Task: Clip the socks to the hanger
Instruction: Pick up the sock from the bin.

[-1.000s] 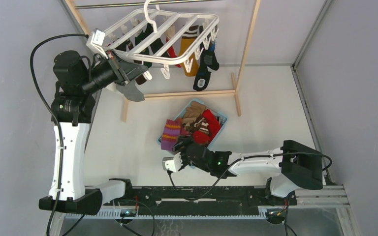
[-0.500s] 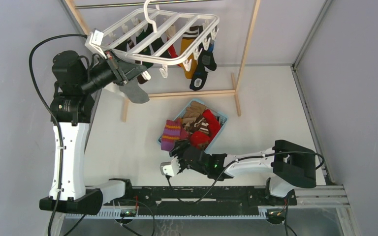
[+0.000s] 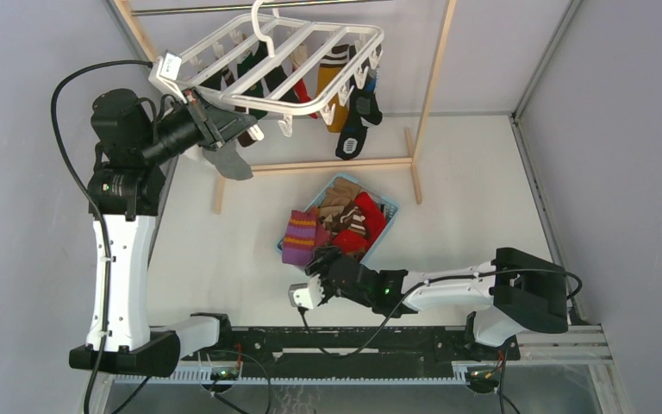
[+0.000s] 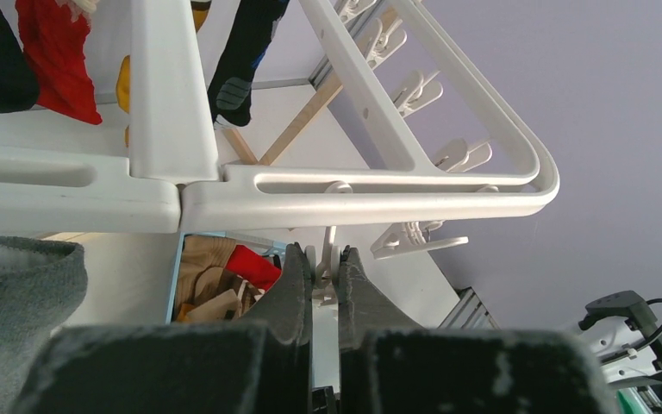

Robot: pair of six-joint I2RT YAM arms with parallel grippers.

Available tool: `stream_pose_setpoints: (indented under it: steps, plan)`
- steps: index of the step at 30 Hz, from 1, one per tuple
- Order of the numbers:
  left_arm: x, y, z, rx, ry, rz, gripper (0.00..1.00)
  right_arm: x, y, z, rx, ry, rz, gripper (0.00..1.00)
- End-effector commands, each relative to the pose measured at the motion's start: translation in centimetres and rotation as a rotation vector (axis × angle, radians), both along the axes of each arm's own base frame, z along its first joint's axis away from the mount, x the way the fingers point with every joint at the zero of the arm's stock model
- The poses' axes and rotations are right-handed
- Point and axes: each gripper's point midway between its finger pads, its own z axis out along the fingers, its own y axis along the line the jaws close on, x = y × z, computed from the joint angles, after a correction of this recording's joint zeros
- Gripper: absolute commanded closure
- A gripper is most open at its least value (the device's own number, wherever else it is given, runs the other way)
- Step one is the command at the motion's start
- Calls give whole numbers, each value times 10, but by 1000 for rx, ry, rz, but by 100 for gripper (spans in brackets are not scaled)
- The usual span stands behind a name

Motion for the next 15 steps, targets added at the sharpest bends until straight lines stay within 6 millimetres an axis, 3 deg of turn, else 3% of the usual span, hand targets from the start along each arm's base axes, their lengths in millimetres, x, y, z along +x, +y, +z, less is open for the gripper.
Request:
stream_pose_setpoints:
  steps: [1, 12, 15]
  plan:
    - [-23, -3, 15, 5, -46, -44, 100, 3, 12, 18, 111, -4, -6, 39]
    - [-22, -3, 14, 8, -40, -51, 100, 6, 42, 11, 167, -37, 41, 43]
    - [-22, -3, 14, 5, -38, -49, 100, 9, 44, 12, 177, -44, 40, 49]
